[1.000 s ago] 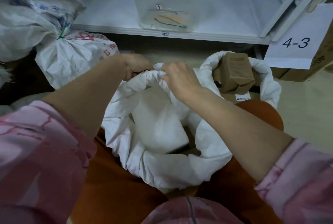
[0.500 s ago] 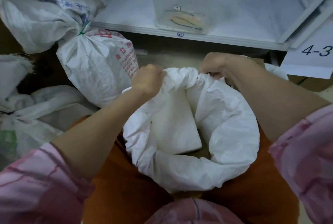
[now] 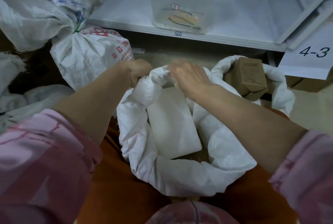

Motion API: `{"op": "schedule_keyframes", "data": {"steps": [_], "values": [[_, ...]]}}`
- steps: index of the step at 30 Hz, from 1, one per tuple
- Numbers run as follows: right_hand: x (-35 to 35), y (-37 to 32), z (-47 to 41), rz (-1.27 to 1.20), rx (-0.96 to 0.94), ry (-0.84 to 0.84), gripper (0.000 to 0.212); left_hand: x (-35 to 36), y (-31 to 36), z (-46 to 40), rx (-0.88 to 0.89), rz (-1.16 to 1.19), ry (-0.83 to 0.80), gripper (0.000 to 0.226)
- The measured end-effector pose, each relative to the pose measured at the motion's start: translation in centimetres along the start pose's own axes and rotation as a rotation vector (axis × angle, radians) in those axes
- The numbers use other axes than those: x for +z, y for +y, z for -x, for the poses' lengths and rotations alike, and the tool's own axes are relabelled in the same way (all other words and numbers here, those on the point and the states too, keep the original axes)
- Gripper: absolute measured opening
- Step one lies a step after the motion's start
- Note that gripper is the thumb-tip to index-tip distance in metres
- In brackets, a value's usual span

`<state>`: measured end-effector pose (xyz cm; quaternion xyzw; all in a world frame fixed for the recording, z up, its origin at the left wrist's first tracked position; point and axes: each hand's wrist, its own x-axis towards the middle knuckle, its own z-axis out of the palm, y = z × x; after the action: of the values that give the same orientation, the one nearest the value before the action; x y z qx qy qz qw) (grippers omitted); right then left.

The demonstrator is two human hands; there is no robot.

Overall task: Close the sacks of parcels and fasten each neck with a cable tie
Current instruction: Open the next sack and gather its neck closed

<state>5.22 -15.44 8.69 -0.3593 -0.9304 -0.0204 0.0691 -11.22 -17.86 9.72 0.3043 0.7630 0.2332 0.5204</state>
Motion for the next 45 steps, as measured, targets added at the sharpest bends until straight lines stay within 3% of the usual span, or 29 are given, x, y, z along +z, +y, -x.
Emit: {"op": "schedule_keyframes", "data": {"steps": [3, 4, 8, 11, 13, 16, 19, 21, 22, 25, 28, 30, 33, 35, 37, 40, 42, 45], "values": [[-0.1, -0.4, -0.9, -0.044, 0.016, -0.039, 0.017, -0.2, -0.4, 0.0, 0.021, 0.052, 0.079, 0.011], [0.0, -0.5, -1.3, -0.056, 0.062, -0.074, 0.017, -0.1, -0.5, 0.0, 0.051, -0.003, 0.149, 0.02], [-0.7, 0.4, -3.2, -0.159, 0.361, -0.186, 0.023, 1.2, -1.1, 2.0, 0.334, -0.505, 0.608, 0.06], [-1.4, 1.5, -4.4, -0.233, 0.458, -0.286, 0.008, 2.8, -3.5, 2.5, 0.356, -0.745, 0.69, 0.066], [-1.4, 2.2, -5.1, -0.284, 0.459, -0.35, 0.008, 3.3, -4.5, 1.9, 0.333, -0.795, 0.704, 0.053], [-1.5, 3.7, -5.5, -0.372, 0.478, -0.43, 0.027, 2.8, -4.0, 0.9, 0.309, -0.646, 0.562, 0.034], [-1.6, 5.6, -5.4, -0.405, 0.519, -0.469, 0.03, 0.8, -3.3, -0.7, 0.084, 0.082, 0.18, 0.019], [-1.5, 6.0, -5.6, -0.382, 0.513, -0.393, 0.021, -0.2, -3.5, -1.8, -0.071, 0.372, 0.041, 0.035], [-1.5, 5.8, -5.6, -0.334, 0.478, -0.3, 0.016, -0.4, -3.6, -2.3, -0.108, 0.403, 0.024, 0.039], [-1.3, 3.1, -4.0, -0.205, 0.233, -0.06, 0.038, -0.9, -2.9, -3.0, -0.166, 0.42, 0.045, 0.027], [0.8, 0.3, -1.9, -0.097, -0.059, -0.064, 0.049, -1.7, -2.4, -3.3, -0.189, 0.407, 0.023, 0.011], [2.0, 0.4, -1.7, -0.017, -0.066, -0.051, 0.051, -2.1, -2.2, -3.2, -0.163, 0.34, -0.053, 0.016], [1.5, 0.9, -2.6, -0.051, -0.092, -0.002, 0.033, -2.1, -2.2, -2.8, -0.09, 0.308, -0.153, 0.033], [1.6, 0.9, -3.7, -0.082, -0.053, -0.006, 0.022, -2.0, -2.0, -2.6, -0.074, 0.313, -0.132, 0.034], [1.9, 0.7, -4.8, -0.112, 0.048, -0.088, 0.016, -1.7, -1.5, -2.3, -0.033, 0.139, 0.036, 0.033], [1.6, 1.0, -6.2, -0.139, 0.193, -0.213, 0.013, -1.0, -1.0, -1.4, 0.166, -0.455, 0.417, 0.058], [1.2, 1.4, -7.1, -0.166, 0.257, -0.279, 0.01, -0.2, -1.4, -0.3, 0.274, -0.713, 0.496, 0.065], [0.9, 1.8, -8.4, -0.24, 0.293, -0.43, 0.024, 1.1, -2.8, 0.7, 0.289, -0.901, 0.579, 0.039]]}}
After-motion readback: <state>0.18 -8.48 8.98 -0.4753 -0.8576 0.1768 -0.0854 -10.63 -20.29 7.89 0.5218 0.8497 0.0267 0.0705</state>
